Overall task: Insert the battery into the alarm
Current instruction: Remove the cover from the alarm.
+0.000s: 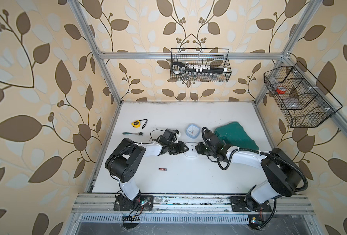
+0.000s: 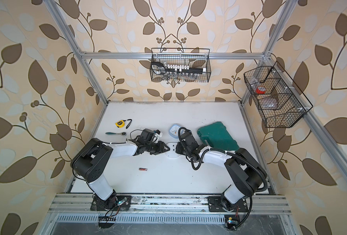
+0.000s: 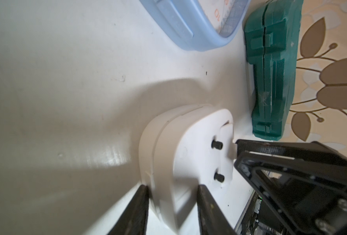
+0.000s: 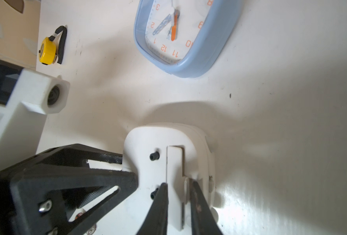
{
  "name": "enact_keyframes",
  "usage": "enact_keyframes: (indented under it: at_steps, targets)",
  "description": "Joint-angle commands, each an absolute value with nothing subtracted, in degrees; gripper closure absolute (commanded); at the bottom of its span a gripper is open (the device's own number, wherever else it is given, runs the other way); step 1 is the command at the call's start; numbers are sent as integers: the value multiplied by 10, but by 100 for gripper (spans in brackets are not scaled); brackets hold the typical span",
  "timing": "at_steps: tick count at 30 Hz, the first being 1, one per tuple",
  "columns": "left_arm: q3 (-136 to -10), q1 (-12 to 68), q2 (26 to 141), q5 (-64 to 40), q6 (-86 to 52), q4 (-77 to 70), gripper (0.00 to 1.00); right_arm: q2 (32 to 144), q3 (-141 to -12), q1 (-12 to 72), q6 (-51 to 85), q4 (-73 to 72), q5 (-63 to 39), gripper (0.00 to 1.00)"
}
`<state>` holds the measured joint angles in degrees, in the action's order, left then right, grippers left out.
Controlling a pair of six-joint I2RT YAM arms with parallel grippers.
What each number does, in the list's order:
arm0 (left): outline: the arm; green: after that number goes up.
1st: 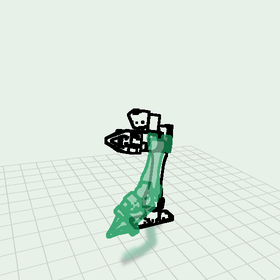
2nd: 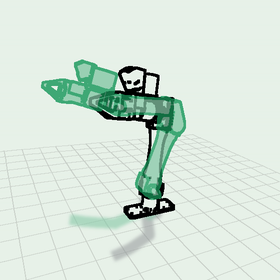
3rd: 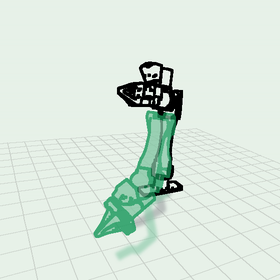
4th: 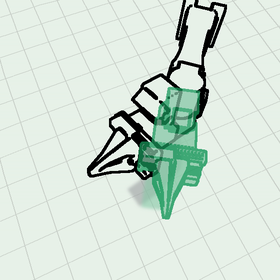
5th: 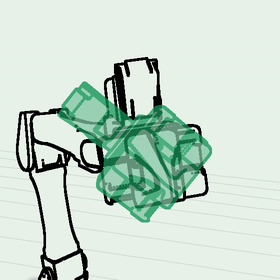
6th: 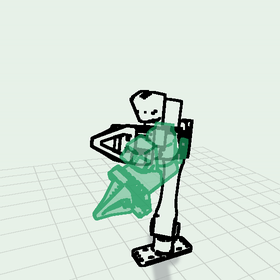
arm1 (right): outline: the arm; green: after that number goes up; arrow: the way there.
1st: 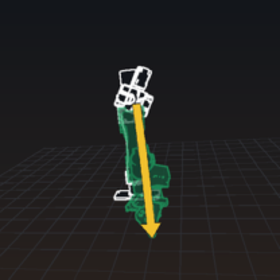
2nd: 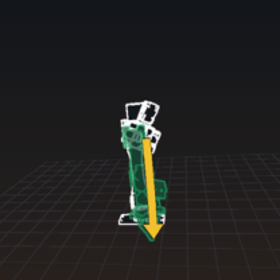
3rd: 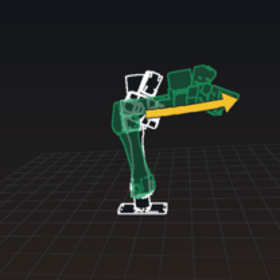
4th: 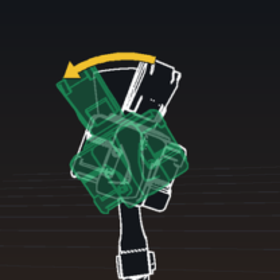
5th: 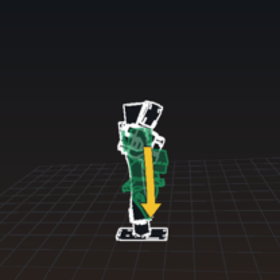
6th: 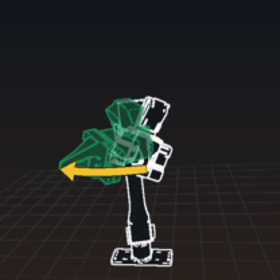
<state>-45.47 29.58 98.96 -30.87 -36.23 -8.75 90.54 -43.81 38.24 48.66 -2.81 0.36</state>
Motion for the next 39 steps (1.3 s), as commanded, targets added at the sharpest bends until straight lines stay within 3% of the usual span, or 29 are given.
enact_keyframes:
  at_steps: [1, 29, 39]
  targets:
    - [-456, 300, 1004, -282, -350, -47, 60, 916, -439, 382, 490, -32, 0, 82]
    - [-454, 299, 1000, -281, -348, -49, 61, 883, -422, 374, 491, -34, 10, 100]
    - [-453, 299, 999, -278, -347, -48, 61, 854, -412, 364, 486, -34, 14, 100]
